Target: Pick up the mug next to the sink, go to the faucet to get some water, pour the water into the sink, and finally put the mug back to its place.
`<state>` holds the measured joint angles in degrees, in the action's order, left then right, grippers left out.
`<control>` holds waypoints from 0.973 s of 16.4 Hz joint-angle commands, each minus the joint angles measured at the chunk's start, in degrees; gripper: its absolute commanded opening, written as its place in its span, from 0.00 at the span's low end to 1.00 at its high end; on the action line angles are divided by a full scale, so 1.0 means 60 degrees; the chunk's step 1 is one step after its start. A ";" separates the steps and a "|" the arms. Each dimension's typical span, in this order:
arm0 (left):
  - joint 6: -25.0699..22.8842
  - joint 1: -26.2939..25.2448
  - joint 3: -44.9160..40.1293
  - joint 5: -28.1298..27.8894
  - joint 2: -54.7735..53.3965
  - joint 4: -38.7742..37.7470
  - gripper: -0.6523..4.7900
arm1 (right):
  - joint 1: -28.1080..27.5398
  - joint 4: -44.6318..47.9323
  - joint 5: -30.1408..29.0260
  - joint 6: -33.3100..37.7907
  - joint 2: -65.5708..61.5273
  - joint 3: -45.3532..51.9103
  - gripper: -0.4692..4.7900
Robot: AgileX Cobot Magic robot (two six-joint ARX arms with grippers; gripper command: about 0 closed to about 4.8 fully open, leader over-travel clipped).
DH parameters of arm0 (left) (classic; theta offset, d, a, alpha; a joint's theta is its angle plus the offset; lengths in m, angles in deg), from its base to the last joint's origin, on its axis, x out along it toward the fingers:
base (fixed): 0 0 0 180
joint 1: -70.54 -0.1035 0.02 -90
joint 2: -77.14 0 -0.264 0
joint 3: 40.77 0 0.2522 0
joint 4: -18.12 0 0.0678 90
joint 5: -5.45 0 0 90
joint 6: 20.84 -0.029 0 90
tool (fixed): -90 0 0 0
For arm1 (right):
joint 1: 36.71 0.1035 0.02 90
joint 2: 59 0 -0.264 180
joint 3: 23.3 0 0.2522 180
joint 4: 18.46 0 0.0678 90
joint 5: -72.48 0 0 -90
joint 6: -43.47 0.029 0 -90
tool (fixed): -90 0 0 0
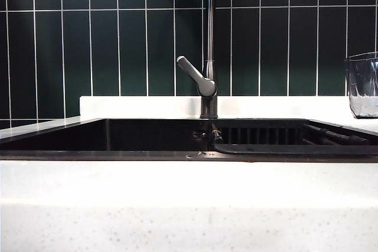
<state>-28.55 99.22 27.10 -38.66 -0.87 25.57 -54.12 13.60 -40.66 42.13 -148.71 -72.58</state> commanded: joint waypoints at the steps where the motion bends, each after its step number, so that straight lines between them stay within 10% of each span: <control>1: 0.0033 0.0011 -0.0011 0.0076 0.0033 0.0102 0.11 | -0.0066 0.0481 0.0018 0.0284 -0.0120 -0.0157 0.08; 16: -0.0007 0.0011 -0.0011 0.0066 0.0029 0.0102 0.11 | -0.0127 0.0936 -0.0670 0.0987 -0.1042 -0.0732 0.08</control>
<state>-28.57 99.22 27.08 -38.66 -0.87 25.57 -54.82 17.71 -43.28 47.66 -155.11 -76.65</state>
